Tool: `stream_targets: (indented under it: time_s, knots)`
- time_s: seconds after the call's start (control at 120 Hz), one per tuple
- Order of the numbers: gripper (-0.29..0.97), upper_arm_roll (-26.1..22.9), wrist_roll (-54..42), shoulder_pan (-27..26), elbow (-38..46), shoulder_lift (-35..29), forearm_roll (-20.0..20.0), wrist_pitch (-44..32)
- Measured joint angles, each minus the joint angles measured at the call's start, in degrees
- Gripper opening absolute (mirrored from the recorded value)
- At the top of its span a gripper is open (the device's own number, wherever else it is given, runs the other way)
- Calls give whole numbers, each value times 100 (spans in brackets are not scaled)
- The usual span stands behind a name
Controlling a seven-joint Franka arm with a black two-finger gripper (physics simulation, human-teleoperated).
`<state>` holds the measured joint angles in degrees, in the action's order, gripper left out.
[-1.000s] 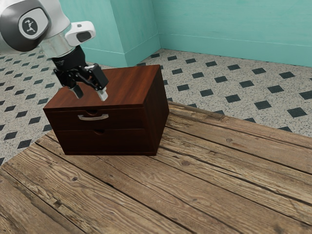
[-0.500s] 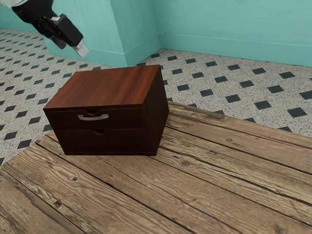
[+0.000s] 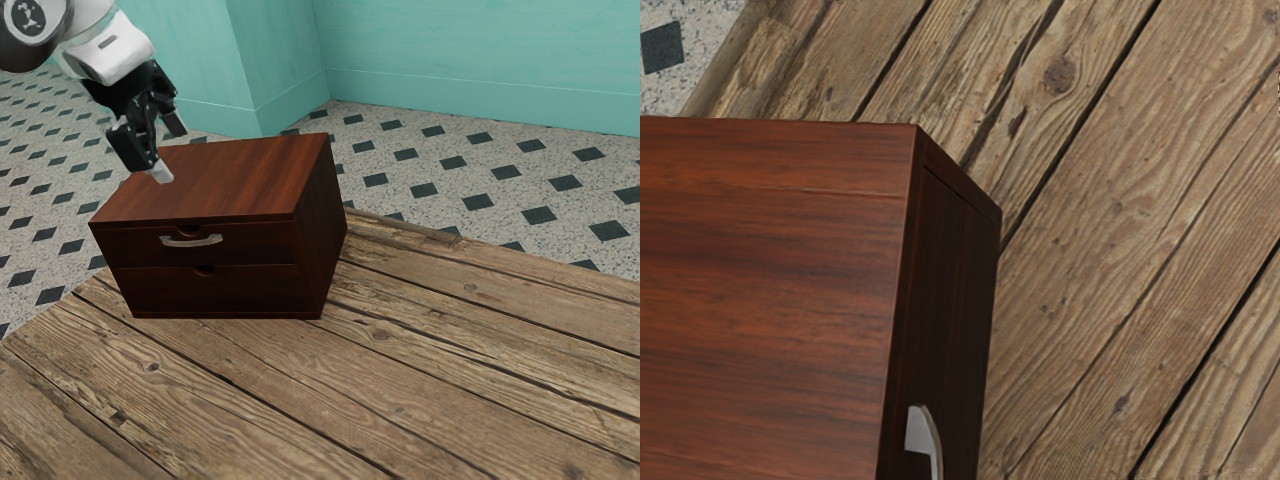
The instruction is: Pull the drawer handle with one arm to open the drawer
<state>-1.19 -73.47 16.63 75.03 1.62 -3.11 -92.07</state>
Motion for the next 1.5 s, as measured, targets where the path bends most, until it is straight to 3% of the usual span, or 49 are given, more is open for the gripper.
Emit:
stream_targets:
  time_s: [0.133, 0.242, 0.5, 0.717, 0.975, 1.5]
  knots:
    - [68, 414, -682, -323, 1007, -143, -386, -726]
    - [68, 573, -1032, -418, 1786, -375, -293, -1487]
    - [67, 668, -1432, 200, 2053, -537, -234, -2136]
    - [54, 646, -1458, 8, 2396, -498, -211, -2751]
    - [44, 620, -1479, 14, 3342, -1271, -203, -3080]
    - [38, 465, -1206, 9, 3634, -969, -147, -3386]
